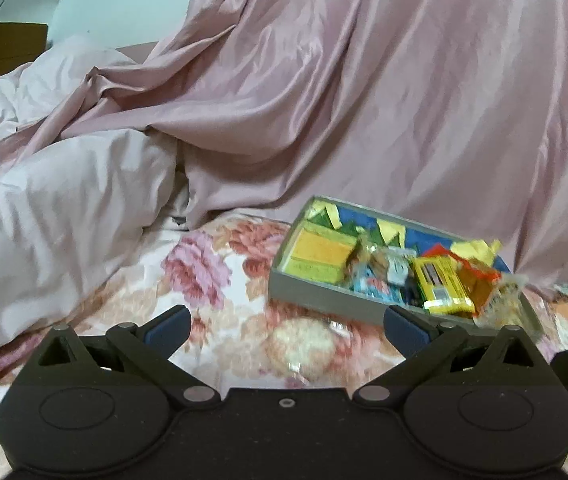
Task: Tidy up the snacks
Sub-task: 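Withdraw both tools from the tray back toward the remaining snacks, then lower the left tool toward the clear-wrapped round biscuit while the right tool approaches the orange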
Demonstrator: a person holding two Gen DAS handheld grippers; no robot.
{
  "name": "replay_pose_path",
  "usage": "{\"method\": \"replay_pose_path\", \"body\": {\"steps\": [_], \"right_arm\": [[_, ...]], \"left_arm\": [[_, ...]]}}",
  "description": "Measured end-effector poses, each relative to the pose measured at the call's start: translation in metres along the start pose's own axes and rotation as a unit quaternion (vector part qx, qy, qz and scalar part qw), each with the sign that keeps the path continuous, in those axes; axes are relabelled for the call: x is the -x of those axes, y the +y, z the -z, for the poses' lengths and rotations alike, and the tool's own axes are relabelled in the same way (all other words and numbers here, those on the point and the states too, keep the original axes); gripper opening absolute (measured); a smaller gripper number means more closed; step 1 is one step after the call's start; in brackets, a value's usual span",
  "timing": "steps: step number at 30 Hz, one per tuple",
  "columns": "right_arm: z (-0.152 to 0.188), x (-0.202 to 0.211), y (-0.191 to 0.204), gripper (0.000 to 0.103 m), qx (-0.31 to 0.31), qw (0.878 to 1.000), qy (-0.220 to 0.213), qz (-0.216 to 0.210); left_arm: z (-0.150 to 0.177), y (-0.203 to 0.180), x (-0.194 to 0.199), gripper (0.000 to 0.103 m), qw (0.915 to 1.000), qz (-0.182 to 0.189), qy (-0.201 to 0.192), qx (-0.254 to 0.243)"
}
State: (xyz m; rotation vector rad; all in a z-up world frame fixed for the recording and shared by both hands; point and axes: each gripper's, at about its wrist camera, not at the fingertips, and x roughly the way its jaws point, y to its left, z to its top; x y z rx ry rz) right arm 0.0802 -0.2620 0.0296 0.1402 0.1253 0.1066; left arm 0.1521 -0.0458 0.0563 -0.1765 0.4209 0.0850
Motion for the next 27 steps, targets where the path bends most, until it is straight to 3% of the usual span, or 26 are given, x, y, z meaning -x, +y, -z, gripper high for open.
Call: {"method": "replay_pose_path", "body": {"steps": [13,27], "right_arm": [[0.025,0.031,0.014,0.103,-0.006,0.997,0.072,0.010],[0.036,0.022,0.031,0.103,0.034,0.992,0.122,0.024]], "left_arm": [[0.042,0.016,0.038,0.102,0.9984,0.012,0.015,-0.053],[0.066,0.028,0.033,0.102,0.9959,0.002,0.053,-0.073]]}}
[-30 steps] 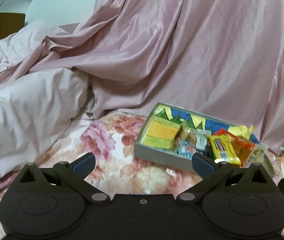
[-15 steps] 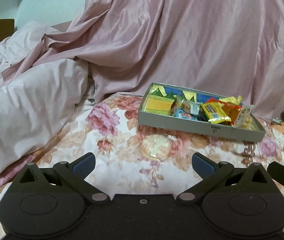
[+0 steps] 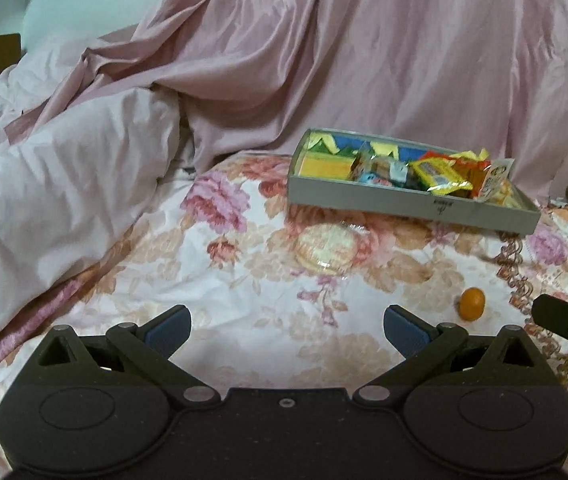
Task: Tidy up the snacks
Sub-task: 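Lower the left tool toward the clear-wrapped round biscuit while the right tool approaches the orange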
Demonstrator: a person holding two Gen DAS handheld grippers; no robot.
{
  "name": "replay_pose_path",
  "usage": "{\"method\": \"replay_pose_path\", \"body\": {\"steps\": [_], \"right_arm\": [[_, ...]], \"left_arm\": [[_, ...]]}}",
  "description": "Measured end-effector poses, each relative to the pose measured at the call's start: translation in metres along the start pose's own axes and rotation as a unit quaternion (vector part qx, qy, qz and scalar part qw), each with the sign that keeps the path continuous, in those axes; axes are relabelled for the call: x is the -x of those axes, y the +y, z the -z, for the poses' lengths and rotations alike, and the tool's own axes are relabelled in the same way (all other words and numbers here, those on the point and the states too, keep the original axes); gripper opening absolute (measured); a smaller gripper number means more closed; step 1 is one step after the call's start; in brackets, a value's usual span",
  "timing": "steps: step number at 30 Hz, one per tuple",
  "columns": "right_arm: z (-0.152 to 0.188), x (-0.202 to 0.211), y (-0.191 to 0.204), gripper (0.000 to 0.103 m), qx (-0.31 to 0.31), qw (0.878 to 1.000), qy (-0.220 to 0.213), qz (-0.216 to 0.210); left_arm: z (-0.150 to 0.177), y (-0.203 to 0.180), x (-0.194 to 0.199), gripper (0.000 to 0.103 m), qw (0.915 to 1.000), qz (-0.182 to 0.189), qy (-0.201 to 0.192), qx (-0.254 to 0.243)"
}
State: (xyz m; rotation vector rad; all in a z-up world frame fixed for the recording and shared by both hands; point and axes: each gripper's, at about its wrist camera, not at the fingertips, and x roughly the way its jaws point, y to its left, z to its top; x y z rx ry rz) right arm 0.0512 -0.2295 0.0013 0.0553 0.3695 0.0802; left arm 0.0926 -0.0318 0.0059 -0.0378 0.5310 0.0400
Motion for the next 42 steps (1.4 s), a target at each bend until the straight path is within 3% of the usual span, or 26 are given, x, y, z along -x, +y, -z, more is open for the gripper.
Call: {"method": "replay_pose_path", "body": {"steps": [7,15,26,33,36,42], "right_arm": [[0.000,-0.007,0.002,0.103,0.005,1.000,0.021,-0.004],[-0.003,-0.029,-0.008,0.103,-0.024,0.996,0.080,-0.003],[-0.008,-0.074,-0.009,0.103,-0.009,0.984,0.169,-0.055],[-0.012,-0.098,-0.010,0.103,0.014,0.981,0.177,-0.073],[-0.010,-0.110,-0.011,0.103,0.039,0.982,0.172,-0.062],[-0.004,-0.119,-0.014,0.103,0.036,0.988,0.144,-0.047]], "left_arm": [[0.001,0.001,-0.019,0.102,0.9998,0.002,0.020,0.001],[0.001,-0.003,-0.041,0.102,0.9991,0.006,0.031,-0.027],[-0.011,-0.006,-0.088,0.102,0.9971,-0.002,0.069,-0.031],[-0.020,-0.003,-0.114,0.102,0.9960,-0.016,0.086,-0.019],[-0.024,-0.008,-0.125,0.102,0.9960,-0.014,0.084,-0.025],[-0.031,-0.021,-0.150,0.102,0.9953,0.025,0.091,-0.020]]}}
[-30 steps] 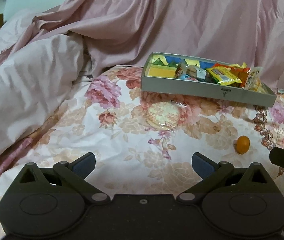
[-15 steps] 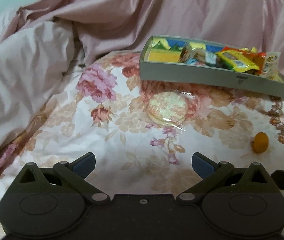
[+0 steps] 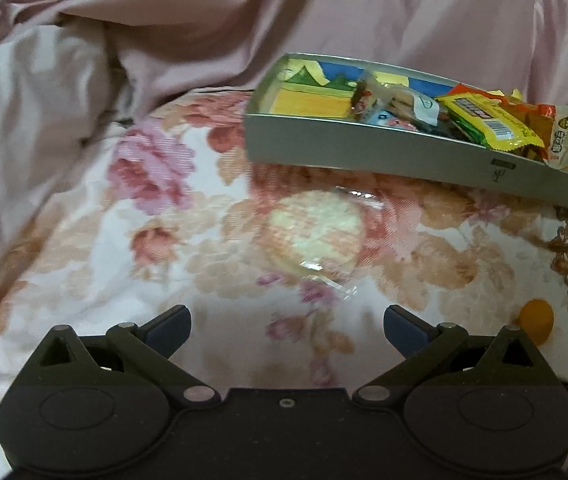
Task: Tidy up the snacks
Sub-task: 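Lower the left tool toward the clear-wrapped round biscuit while the right tool approaches the orange, then close the left tool on the biscuit while the right tool grasps the orange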
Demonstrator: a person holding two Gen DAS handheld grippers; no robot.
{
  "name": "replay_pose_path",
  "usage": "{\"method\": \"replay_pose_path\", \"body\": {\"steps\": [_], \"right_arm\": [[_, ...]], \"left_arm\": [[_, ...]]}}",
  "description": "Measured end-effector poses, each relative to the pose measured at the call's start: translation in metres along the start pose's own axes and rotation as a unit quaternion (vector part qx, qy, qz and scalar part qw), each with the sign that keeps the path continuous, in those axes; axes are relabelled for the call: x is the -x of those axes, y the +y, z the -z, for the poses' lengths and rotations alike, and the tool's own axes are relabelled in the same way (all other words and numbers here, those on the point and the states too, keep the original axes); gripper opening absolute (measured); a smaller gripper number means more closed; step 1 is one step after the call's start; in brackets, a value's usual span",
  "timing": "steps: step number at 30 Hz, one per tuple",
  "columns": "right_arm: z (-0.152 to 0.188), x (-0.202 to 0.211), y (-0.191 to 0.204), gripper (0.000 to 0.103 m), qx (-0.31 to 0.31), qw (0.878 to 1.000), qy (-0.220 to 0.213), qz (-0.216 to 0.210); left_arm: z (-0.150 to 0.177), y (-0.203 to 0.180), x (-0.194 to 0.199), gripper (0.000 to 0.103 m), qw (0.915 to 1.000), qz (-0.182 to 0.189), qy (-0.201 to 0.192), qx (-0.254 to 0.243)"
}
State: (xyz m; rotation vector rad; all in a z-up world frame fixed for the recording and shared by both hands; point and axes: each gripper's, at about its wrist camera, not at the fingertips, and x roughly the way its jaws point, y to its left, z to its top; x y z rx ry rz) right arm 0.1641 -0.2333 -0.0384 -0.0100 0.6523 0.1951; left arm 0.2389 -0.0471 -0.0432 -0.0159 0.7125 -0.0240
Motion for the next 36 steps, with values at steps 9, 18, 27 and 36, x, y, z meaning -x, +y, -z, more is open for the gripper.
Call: {"method": "replay_pose_path", "body": {"steps": [9,18,27,36], "right_arm": [[-0.004,-0.014,-0.010,0.094,-0.042,0.999,-0.028,0.006],[-0.003,-0.037,-0.013,0.074,-0.083,0.997,-0.001,-0.001],[-0.004,-0.042,-0.005,0.064,-0.078,0.997,-0.009,-0.012],[0.005,-0.028,-0.005,0.064,-0.105,0.994,0.013,-0.012]], "left_arm": [[-0.016,-0.016,-0.040,0.102,0.9997,0.000,-0.019,-0.013],[-0.026,-0.015,-0.066,0.102,0.9984,-0.028,-0.040,-0.028],[-0.032,-0.002,-0.081,0.100,0.9992,0.000,-0.040,0.005],[-0.033,-0.007,-0.077,0.081,0.9991,0.017,-0.039,0.007]]}}
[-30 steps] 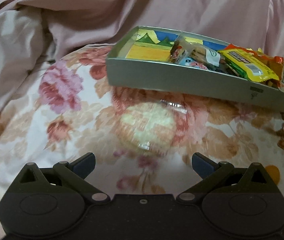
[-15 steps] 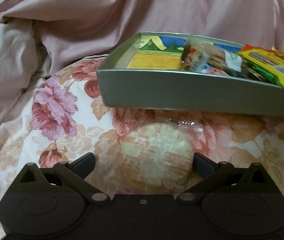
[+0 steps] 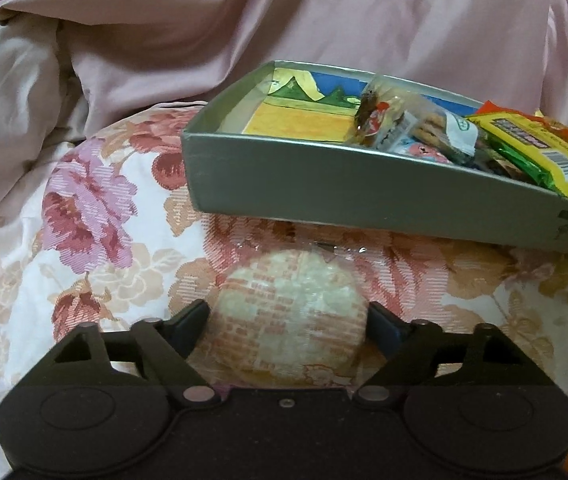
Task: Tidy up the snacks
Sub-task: 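Close the left tool on the biscuit while the right tool grasps the orange, then lift the biscuit and orange and carry both over the grey tray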
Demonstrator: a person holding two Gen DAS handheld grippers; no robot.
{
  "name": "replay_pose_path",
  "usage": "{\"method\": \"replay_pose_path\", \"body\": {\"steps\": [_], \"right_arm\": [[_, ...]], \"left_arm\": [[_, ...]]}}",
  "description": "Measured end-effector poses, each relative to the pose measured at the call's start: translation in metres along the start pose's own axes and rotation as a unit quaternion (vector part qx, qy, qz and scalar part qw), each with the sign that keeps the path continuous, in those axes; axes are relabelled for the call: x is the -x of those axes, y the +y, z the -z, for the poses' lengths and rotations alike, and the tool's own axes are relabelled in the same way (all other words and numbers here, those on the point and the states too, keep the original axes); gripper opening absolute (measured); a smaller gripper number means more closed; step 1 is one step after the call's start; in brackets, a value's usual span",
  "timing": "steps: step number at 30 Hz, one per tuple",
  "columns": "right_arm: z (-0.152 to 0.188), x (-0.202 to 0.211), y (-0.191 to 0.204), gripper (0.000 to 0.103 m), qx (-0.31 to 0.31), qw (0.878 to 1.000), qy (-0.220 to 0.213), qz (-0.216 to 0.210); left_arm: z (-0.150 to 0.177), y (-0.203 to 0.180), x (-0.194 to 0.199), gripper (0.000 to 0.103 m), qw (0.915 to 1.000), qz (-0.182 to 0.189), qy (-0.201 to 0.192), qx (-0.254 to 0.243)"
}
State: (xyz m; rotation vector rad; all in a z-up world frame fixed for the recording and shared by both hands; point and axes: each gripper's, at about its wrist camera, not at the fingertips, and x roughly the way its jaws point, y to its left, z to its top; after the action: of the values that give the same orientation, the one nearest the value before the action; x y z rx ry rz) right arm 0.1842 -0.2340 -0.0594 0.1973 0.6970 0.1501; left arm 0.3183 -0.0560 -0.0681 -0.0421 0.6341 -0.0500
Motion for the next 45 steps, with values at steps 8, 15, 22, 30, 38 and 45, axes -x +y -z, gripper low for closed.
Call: {"method": "replay_pose_path", "body": {"steps": [8,15,22,30,38,45], "right_arm": [[-0.002,0.004,-0.002,0.055,-0.008,1.000,0.020,-0.011],[-0.003,0.002,0.002,0.038,0.000,1.000,0.021,-0.015],[-0.004,0.001,0.001,0.038,0.005,1.000,0.013,-0.028],[-0.006,0.007,0.005,0.038,0.046,0.999,-0.020,-0.020],[-0.005,0.018,0.020,0.038,0.105,0.992,-0.067,-0.017],[-0.010,0.024,0.022,0.038,0.116,0.988,-0.099,-0.015]], "left_arm": [[0.006,-0.005,0.012,0.076,0.9998,0.017,0.010,-0.002],[0.015,-0.013,0.029,0.076,0.9990,0.027,0.030,-0.021],[0.017,-0.024,0.038,0.076,0.9976,0.008,0.061,-0.032],[0.009,-0.022,0.049,0.076,0.9964,0.004,0.084,-0.001],[0.001,-0.016,0.074,0.076,0.9980,-0.003,0.063,0.009],[-0.010,-0.013,0.095,0.076,0.9990,-0.006,0.038,0.021]]}}
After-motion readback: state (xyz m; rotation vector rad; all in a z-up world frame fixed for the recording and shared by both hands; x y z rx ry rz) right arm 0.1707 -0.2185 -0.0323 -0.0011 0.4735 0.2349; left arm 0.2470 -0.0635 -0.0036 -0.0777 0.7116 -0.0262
